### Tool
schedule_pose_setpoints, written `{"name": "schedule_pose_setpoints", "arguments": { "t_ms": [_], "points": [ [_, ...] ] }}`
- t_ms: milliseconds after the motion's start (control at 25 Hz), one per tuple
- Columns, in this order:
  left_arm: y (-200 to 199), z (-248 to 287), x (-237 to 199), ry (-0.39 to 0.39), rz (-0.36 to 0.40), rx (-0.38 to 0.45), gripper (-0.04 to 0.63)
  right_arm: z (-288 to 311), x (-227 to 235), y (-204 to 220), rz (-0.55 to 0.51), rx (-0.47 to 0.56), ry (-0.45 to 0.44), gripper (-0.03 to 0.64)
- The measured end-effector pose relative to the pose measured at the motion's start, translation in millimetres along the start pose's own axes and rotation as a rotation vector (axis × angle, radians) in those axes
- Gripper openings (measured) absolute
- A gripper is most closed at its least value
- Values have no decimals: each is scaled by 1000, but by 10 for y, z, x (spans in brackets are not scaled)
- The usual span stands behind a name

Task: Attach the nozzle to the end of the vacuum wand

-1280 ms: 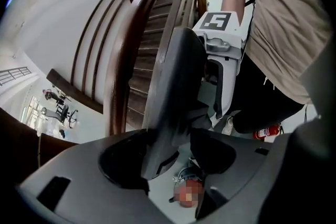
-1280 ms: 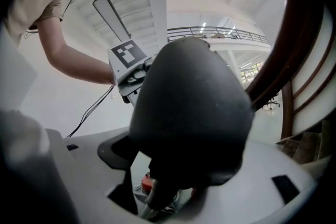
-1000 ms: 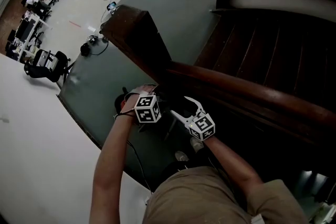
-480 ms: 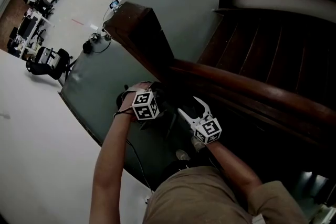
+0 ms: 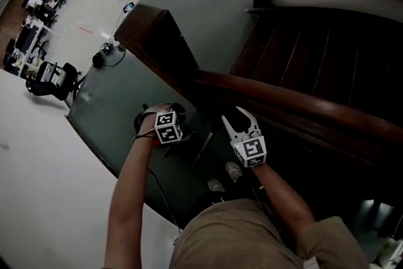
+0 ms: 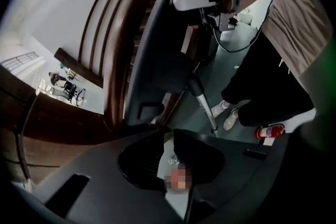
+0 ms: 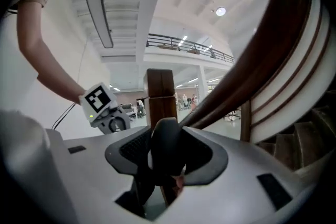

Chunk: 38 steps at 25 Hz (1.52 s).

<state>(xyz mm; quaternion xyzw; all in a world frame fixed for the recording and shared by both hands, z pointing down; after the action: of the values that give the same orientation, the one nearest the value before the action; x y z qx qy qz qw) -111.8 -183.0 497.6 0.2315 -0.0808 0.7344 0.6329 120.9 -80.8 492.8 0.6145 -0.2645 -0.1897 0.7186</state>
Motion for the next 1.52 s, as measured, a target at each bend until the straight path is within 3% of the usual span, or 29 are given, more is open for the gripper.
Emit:
{"name": "schedule_pose_setpoints", "arguments": {
  "t_ms": [120, 200, 320, 480, 680, 840, 1040, 1320, 1520],
  "points": [
    [34, 88, 102, 13, -126, 31, 66, 23, 369, 96, 87, -54, 93, 184],
    [23, 124, 205, 22, -166, 42, 66, 32, 545, 154, 106, -75, 124, 184],
    [-28, 144, 334, 38, -203, 56, 66, 35, 653, 187, 40, -121, 162, 184],
    [0, 87, 412, 31, -316, 92, 66, 132, 599, 192, -87, -170, 220, 185],
    [85, -25, 602, 19, -383, 96, 66, 221, 578, 225, -174, -208, 223, 201],
    [202, -111, 794, 14, -447, 96, 66, 197, 561, 260, -170, -219, 218, 250],
    [361, -205, 930, -17, -623, 138, 67, 159, 550, 206, -147, -202, 222, 258],
    [390, -322, 1174, -58, -766, 201, 67, 15, 522, 189, -182, -166, 255, 258],
    [437, -505, 1424, -108, -989, 303, 67, -162, 451, 225, -182, -162, 255, 258]
  ]
}}
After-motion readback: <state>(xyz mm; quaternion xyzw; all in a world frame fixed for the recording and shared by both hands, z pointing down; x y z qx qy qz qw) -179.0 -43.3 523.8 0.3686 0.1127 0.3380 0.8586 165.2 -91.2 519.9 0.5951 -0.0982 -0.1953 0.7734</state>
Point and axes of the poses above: the fingertips, and each gripper's own axes: z forward along the fingers, x to its right, y out of its underside, the point moved 10 cm from there along -z, backward along the fingers, and after that the axes turned 11 degrees about -y, right-handed, at the moved point
